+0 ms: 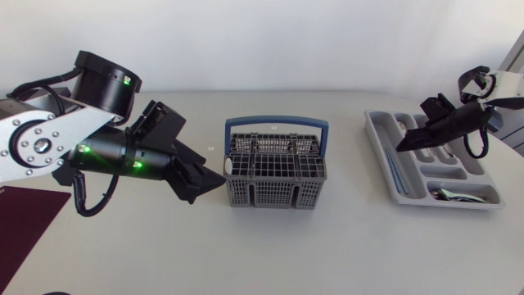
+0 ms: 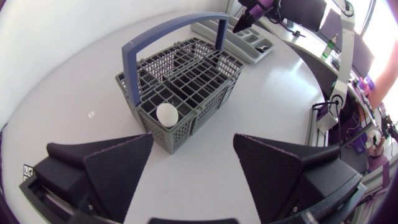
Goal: Transfer all utensils from the basket to the drawer tray.
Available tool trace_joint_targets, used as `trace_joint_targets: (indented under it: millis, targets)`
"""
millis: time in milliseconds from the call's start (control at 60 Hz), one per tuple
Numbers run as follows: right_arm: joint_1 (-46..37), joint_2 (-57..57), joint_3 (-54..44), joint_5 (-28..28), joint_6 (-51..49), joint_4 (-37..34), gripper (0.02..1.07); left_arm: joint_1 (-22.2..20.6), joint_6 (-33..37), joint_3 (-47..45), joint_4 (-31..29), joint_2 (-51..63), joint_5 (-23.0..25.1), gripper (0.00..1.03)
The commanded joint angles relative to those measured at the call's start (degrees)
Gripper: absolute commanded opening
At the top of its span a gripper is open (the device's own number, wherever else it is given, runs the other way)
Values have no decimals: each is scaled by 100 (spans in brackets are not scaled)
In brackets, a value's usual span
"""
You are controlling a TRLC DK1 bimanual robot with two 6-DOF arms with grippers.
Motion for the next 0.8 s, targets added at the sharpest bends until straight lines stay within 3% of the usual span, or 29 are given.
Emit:
trace_joint_targets:
  millis: [0,183,383,783]
  targets:
    - [173,-837,-625,46,65,307,62,8,99,-151,10,8,53,90]
    - [867,-2621,-2076,-42,-269,1133,62,193,134,-204,28,-1,88,90]
    - [1843,-3702,-2832,-552,-409,1204,62,298,152,-292,133,8,158,90]
    - [4111,-3834,-2981,-359,760,1423,62,289,284,-441,388,114,158,91]
